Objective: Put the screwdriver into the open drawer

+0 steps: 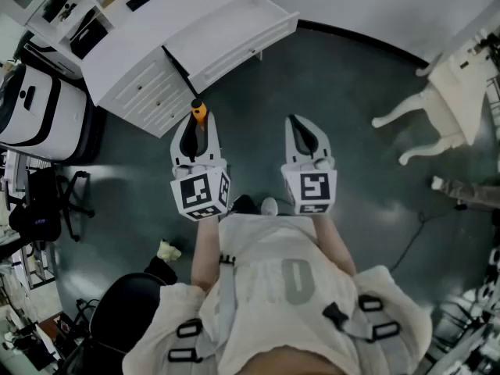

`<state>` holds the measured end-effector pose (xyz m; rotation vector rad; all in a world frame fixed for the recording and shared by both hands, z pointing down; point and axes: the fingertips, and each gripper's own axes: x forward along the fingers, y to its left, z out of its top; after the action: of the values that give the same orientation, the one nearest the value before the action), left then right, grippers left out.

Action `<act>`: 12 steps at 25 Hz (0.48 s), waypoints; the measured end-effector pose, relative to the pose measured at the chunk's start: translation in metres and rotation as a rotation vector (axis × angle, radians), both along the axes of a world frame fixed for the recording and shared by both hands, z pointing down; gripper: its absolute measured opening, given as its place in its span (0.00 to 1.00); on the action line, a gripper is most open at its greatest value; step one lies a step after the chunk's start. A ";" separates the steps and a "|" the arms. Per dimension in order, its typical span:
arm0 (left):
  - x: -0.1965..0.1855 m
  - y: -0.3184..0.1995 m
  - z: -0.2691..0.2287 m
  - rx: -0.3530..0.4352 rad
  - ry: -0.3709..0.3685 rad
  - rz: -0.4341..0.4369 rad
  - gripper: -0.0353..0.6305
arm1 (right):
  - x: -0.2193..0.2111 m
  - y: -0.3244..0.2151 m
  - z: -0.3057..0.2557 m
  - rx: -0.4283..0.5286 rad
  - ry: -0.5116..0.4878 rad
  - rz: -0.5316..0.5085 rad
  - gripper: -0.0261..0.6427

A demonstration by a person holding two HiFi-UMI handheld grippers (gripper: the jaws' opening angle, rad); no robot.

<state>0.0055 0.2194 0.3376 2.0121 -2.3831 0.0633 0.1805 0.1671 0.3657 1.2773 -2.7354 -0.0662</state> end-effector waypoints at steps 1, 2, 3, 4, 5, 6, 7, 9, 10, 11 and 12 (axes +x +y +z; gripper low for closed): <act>-0.001 0.000 0.000 0.001 0.000 -0.001 0.21 | -0.001 0.001 0.001 -0.004 0.014 -0.009 0.05; -0.001 0.000 0.000 0.002 -0.001 -0.001 0.21 | -0.002 0.002 0.002 -0.005 0.026 -0.017 0.05; -0.002 0.001 0.000 0.004 -0.001 -0.002 0.21 | -0.002 0.003 0.002 -0.004 0.034 -0.024 0.05; -0.002 0.002 -0.001 0.005 -0.001 -0.003 0.21 | -0.002 0.004 0.001 -0.002 0.037 -0.028 0.05; -0.003 0.003 -0.002 0.006 -0.001 -0.005 0.21 | -0.002 0.005 0.001 0.000 0.037 -0.031 0.05; -0.003 0.004 -0.002 0.006 -0.001 -0.008 0.21 | -0.002 0.006 0.000 0.000 0.034 -0.033 0.05; -0.003 0.006 -0.002 0.006 -0.001 -0.011 0.21 | -0.002 0.007 0.000 -0.001 0.032 -0.035 0.05; -0.002 0.008 -0.001 0.006 -0.001 -0.016 0.21 | -0.001 0.008 0.002 -0.002 0.028 -0.039 0.05; -0.001 0.009 -0.001 0.006 -0.001 -0.018 0.21 | -0.001 0.008 0.003 -0.004 0.029 -0.043 0.05; -0.002 0.010 -0.001 0.006 -0.001 -0.020 0.21 | -0.002 0.010 0.003 -0.008 0.034 -0.049 0.05; -0.002 0.011 -0.001 0.007 0.001 -0.022 0.21 | -0.003 0.011 0.004 -0.012 0.038 -0.054 0.05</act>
<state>0.0032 0.2303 0.3362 1.9883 -2.4074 0.0544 0.1778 0.1782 0.3697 1.1863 -2.7344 -0.0778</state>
